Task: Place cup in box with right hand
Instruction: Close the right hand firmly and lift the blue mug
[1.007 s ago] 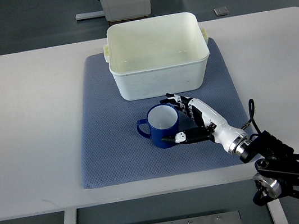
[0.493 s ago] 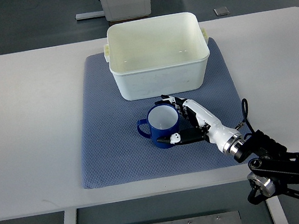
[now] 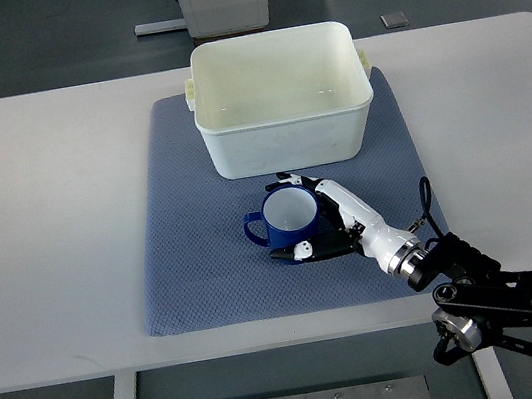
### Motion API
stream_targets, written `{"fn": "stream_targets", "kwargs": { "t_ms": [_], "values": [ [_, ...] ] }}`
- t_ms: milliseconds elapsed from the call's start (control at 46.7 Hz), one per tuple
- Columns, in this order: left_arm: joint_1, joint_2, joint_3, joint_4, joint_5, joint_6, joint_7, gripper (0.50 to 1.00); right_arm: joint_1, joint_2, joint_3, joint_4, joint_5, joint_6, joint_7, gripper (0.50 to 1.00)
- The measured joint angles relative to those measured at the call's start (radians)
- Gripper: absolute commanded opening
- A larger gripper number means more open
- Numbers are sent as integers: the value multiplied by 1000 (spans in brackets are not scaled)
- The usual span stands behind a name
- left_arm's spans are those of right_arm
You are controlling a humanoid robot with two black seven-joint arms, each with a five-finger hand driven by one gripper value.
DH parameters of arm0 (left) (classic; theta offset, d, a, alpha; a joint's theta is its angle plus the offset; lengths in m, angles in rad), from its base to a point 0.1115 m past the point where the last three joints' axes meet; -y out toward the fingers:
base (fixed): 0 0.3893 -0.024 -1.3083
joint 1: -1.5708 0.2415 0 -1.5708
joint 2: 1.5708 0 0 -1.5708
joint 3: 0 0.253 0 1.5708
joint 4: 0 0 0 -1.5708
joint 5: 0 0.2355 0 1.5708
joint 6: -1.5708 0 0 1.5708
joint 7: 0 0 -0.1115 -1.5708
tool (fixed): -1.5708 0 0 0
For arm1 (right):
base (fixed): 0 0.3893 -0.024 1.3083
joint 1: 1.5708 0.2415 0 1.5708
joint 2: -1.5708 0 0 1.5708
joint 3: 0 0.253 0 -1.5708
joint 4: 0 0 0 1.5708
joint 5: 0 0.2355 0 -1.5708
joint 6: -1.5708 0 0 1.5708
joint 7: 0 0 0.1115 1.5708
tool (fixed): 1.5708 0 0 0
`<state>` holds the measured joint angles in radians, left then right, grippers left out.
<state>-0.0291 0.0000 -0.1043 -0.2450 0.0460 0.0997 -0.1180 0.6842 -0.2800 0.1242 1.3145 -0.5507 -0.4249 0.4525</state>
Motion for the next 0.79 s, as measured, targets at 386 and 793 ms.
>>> {"fn": "stream_targets", "kwargs": {
  "t_ms": [386, 793],
  "values": [
    [0, 0, 0, 0, 0, 0, 1, 1000, 38, 2, -51, -4, 0, 0, -8, 711],
    [0, 0, 0, 0, 0, 0, 0, 1000, 73, 3, -60, -1, 24, 0, -7, 500]
  ]
}}
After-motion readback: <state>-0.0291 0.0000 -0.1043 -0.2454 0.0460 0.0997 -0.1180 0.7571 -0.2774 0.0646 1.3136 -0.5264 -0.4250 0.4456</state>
